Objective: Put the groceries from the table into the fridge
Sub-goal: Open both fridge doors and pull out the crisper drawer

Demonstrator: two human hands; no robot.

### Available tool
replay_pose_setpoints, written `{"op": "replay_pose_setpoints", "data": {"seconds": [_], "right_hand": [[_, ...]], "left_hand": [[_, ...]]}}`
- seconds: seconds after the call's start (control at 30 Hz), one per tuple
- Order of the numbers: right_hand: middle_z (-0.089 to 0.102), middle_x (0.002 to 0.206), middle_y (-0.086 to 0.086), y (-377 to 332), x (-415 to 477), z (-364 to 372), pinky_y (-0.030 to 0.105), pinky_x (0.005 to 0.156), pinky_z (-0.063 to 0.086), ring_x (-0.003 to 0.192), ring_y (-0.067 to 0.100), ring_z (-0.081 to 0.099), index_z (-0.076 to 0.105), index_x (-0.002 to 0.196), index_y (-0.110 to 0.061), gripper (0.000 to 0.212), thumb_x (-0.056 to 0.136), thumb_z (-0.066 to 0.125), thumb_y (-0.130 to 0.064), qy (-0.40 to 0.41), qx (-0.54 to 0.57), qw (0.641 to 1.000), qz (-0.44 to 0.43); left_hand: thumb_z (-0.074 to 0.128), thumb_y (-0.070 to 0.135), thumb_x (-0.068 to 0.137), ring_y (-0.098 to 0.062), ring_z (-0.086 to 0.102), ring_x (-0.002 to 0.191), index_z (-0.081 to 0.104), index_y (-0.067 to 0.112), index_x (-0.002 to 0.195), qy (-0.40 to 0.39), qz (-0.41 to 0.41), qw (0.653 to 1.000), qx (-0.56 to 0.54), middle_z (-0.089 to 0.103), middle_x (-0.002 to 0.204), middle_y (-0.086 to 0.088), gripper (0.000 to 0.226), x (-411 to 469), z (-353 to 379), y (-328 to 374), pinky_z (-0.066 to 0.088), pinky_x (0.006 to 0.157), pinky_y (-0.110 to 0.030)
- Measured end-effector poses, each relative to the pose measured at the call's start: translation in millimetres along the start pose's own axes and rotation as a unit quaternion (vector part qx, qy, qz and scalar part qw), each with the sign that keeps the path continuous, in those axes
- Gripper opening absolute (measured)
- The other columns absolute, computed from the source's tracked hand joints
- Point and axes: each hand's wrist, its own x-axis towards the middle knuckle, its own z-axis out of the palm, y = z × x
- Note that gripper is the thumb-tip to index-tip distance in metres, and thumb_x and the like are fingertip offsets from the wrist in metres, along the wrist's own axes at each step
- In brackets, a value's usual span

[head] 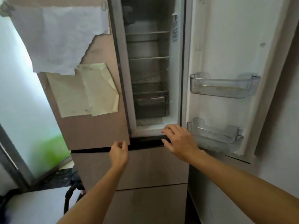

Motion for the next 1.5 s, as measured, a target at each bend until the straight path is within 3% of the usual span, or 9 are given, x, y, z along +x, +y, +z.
{"op": "replay_pose_setpoints", "data": {"seconds": [0.13,0.27,0.43,0.57,0.73,0.97,1.13,1.37,1.5], "right_hand": [[0.051,0.132,0.006,-37,65,39,0.037,0.09,0.044,0.117,0.024,0.051,0.045,0.137,-0.015,0.049,0.096,0.046,-0.04,-0.028,0.062,0.997,0.032],[0.029,0.154,0.003,-66,128,75,0.039,0.103,0.038,0.137,0.021,0.033,0.019,0.152,-0.017,0.064,0.099,0.037,-0.048,-0.044,0.132,0.985,0.102],[0.032,0.153,0.007,-85,177,109,0.043,0.102,0.041,0.135,0.025,0.038,0.016,0.152,-0.016,0.068,0.098,0.036,-0.052,-0.045,0.188,0.97,0.15],[0.041,0.148,0.009,-89,182,130,0.048,0.09,0.049,0.119,0.034,0.054,0.007,0.153,-0.022,0.068,0.098,0.03,-0.054,-0.046,0.207,0.962,0.173],[0.045,0.145,0.009,-89,179,136,0.051,0.086,0.05,0.113,0.034,0.058,0.005,0.153,-0.024,0.071,0.095,0.022,-0.061,-0.038,0.216,0.961,0.17],[0.039,0.147,0.011,-99,168,121,0.043,0.092,0.045,0.123,0.032,0.049,0.016,0.152,-0.014,0.069,0.097,0.029,-0.054,-0.032,0.209,0.963,0.168],[0.02,0.159,0.009,-119,137,104,0.041,0.103,0.04,0.141,0.026,0.031,0.004,0.153,-0.012,0.082,0.094,0.033,-0.06,-0.017,0.182,0.975,0.125],[0.042,0.143,0.009,-131,94,83,0.036,0.087,0.05,0.123,0.023,0.049,0.032,0.147,-0.018,0.065,0.095,0.033,-0.056,0.059,0.21,0.975,0.032],[0.051,0.132,0.01,-121,85,77,0.03,0.082,0.043,0.115,0.023,0.052,0.045,0.138,-0.015,0.055,0.097,0.034,-0.05,0.078,0.241,0.962,0.099]], "left_hand": [[0.04,0.034,0.101,-0.03,0.057,0.073,0.053,-0.001,0.103,0.023,-0.199,0.964,-0.174,0.059,0.082,-0.018,0.037,48,-24,-32,0.047,0.072,-0.04],[0.033,0.046,0.101,-0.026,0.052,0.062,0.049,-0.004,0.118,0.021,-0.29,0.914,-0.282,0.052,0.076,-0.015,0.055,85,-26,-48,0.046,0.059,-0.035],[0.025,0.059,0.097,-0.041,0.049,0.124,0.029,0.01,0.146,-0.021,-0.327,0.839,-0.435,0.043,0.141,-0.024,0.07,127,-12,-48,0.046,0.092,-0.046],[0.022,0.069,0.092,-0.039,0.027,0.14,0.019,0.016,0.151,-0.056,-0.335,0.785,-0.518,0.023,0.155,-0.019,0.08,132,-1,-48,0.033,0.11,-0.051],[0.031,0.073,0.087,-0.039,0.021,0.143,0.015,0.015,0.152,-0.089,-0.353,0.743,-0.562,0.016,0.157,-0.02,0.089,128,-8,-53,0.03,0.112,-0.053],[0.028,0.068,0.092,-0.037,0.026,0.142,0.019,0.011,0.151,-0.098,-0.328,0.775,-0.532,0.023,0.154,-0.022,0.082,111,-16,-46,0.028,0.114,-0.048],[0.024,0.063,0.095,-0.035,0.039,0.135,0.025,0.012,0.149,-0.083,-0.308,0.822,-0.471,0.037,0.149,-0.016,0.074,86,-29,-53,0.034,0.107,-0.045],[0.041,0.052,0.096,-0.034,0.047,0.125,0.032,0.015,0.146,-0.101,-0.282,0.854,-0.425,0.04,0.145,-0.018,0.064,38,-87,-66,0.049,0.092,-0.045],[0.037,0.053,0.097,-0.041,0.057,0.109,0.049,0.007,0.132,-0.081,-0.269,0.893,-0.353,0.055,0.126,-0.027,0.059,21,-120,-71,0.05,0.087,-0.051]]}}
